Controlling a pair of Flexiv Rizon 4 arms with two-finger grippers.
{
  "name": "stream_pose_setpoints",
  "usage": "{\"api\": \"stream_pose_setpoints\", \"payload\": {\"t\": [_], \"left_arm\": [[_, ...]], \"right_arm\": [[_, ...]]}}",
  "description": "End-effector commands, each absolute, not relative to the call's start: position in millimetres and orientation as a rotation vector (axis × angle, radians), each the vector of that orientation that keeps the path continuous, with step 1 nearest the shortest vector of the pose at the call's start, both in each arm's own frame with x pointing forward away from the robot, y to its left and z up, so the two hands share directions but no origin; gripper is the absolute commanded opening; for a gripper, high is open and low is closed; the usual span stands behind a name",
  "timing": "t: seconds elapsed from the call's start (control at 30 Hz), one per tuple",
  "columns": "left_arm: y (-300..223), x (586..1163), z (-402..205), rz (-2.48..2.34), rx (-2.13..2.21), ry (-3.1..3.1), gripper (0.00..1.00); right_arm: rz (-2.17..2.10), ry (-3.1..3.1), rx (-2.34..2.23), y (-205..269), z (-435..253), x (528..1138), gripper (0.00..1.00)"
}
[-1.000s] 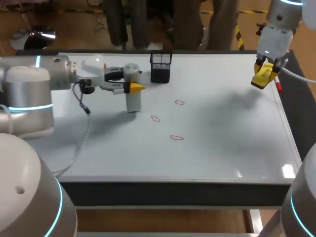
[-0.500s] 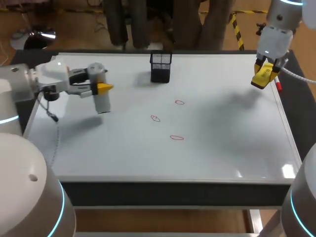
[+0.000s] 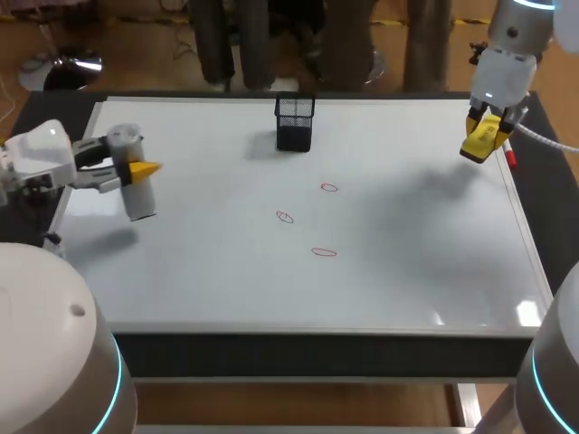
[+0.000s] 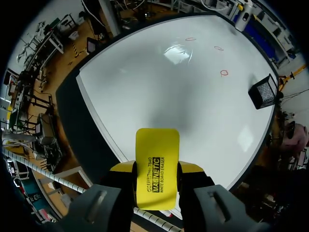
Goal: Pick up the inspection probe, press it on each red-marked spot on the whiteboard one by one, put down the probe, pick up the eraser, and wipe off all the red marks.
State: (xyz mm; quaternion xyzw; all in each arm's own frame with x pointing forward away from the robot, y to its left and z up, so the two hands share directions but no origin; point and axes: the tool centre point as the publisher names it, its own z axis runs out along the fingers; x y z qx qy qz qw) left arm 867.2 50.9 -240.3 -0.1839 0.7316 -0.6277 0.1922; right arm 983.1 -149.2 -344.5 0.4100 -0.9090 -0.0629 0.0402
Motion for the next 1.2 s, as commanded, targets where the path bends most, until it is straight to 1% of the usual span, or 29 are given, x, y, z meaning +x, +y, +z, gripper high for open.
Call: {"api": "stream_pose_setpoints", "payload": {"t": [0.03, 0.27, 1.0, 1.2], "left_arm": [[65, 852, -237, -1.726, -0.564, 2.010, 0.00], [78, 848, -238, -1.703, -0.586, 1.989, 0.00], [78, 848, -238, -1.703, -0.586, 1.989, 0.00], [78, 848, -238, -1.703, -0.586, 1.989, 0.00]], "right_arm": [[-0.190, -2.782, 1.259, -150, -344, 983, 0.00], [-0.190, -2.782, 1.259, -150, -344, 983, 0.00], [-0.190, -2.782, 1.259, -150, -344, 983, 0.00], [-0.067, -2.685, 1.350, -127, -336, 970, 0.00]]}}
